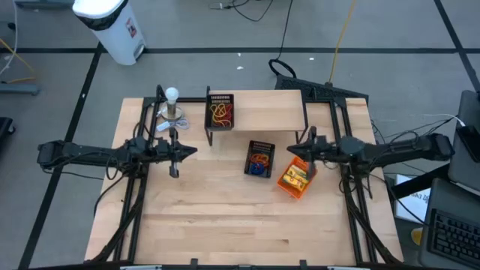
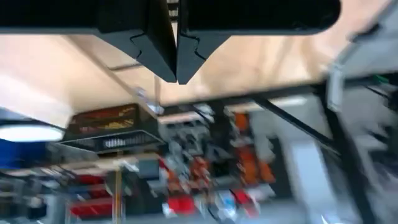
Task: Pick & Place Office Desk Supplies
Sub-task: Put the right black bin filled with spring keychains on the shelf
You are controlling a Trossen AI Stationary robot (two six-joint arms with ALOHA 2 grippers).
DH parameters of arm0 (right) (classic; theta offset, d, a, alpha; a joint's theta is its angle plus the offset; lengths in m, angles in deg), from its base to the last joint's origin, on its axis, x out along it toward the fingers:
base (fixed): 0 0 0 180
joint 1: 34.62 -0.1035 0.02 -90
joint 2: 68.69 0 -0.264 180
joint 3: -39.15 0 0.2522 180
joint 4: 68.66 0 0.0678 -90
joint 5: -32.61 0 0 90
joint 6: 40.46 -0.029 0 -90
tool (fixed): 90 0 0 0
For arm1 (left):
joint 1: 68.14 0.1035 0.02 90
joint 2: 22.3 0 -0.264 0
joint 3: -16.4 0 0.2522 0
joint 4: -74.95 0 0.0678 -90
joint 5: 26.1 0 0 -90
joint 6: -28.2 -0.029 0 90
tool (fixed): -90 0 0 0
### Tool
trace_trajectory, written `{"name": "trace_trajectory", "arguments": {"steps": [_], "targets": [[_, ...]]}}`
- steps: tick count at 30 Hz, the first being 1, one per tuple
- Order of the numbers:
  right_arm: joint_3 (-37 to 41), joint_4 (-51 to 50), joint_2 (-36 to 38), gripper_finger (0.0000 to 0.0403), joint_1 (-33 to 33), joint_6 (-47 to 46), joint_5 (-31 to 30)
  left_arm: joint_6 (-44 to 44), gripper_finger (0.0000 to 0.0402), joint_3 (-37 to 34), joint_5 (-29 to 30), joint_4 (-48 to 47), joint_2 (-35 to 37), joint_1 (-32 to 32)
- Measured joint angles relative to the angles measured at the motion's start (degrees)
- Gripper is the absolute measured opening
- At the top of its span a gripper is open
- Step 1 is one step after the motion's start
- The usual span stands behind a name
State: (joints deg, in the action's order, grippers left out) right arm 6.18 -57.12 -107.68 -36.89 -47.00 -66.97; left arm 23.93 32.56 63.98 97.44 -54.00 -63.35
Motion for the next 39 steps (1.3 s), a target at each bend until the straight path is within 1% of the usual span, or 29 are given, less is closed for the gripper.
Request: {"name": "trace_trajectory", "arguments": {"steps": [2, 4, 8, 11, 15, 17, 19, 22, 27, 30, 32, 34, 39], "targets": [[-6.97, -6.88, -5.08, 0.0000, -1.87, 1.78, -3.80, 0.10, 0.0018, 0.00, 0.00, -0.02, -0.06, 0.00], [-13.51, -13.54, -10.22, 0.0000, -3.47, 3.12, -5.20, 0.38, 0.0018, 0.00, 0.00, -0.20, -0.11, 0.00], [-26.58, -26.19, -20.33, 0.0000, -5.75, 4.23, -5.19, 0.58, 0.0019, 0.00, 0.02, -1.64, -0.13, 0.00], [-34.89, -36.05, -27.80, 0.0000, -6.49, 2.16, -5.20, 1.94, 0.0019, 0.00, 0.02, -2.73, -0.15, 0.00], [-43.62, -44.16, -36.71, 0.0005, -6.53, 1.41, -5.46, 3.33, 0.0019, 0.00, 0.02, -4.21, -0.15, 0.00], [-46.73, -48.26, -41.03, 0.0022, -6.61, 1.43, -5.35, 3.77, 0.0019, 0.00, 0.02, -4.65, -0.15, 0.00], [-49.24, -51.17, -44.82, 0.0052, -6.81, 1.72, -5.39, 4.64, 0.0019, 0.00, 0.02, -5.21, -0.15, 0.00], [-51.77, -53.88, -49.00, 0.0115, -6.86, 1.57, -5.36, 5.73, 0.0019, 0.00, 0.02, -5.29, -0.15, 0.00], [-53.93, -54.18, -53.38, 0.0231, -6.89, -1.41, -5.17, 6.62, 0.0019, 0.00, 0.02, -6.21, -0.15, 0.00], [-55.17, -54.39, -55.51, 0.0282, -7.42, -3.43, -5.11, 6.77, 0.0019, 0.00, 0.02, -6.46, -0.15, 0.00], [-56.00, -54.04, -57.29, 0.0300, -7.95, -5.34, -4.88, 6.77, 0.0019, 0.00, 0.02, -6.49, -0.15, 0.00], [-56.42, -54.36, -58.99, 0.0306, -8.41, -7.82, -4.84, 6.77, 0.0019, 0.00, 0.03, -6.48, -0.15, 0.00], [-57.25, -56.14, -62.63, 0.0297, -9.05, -11.20, -5.16, 6.75, 0.0019, 0.00, 0.02, -6.50, -0.15, 0.00]]}}
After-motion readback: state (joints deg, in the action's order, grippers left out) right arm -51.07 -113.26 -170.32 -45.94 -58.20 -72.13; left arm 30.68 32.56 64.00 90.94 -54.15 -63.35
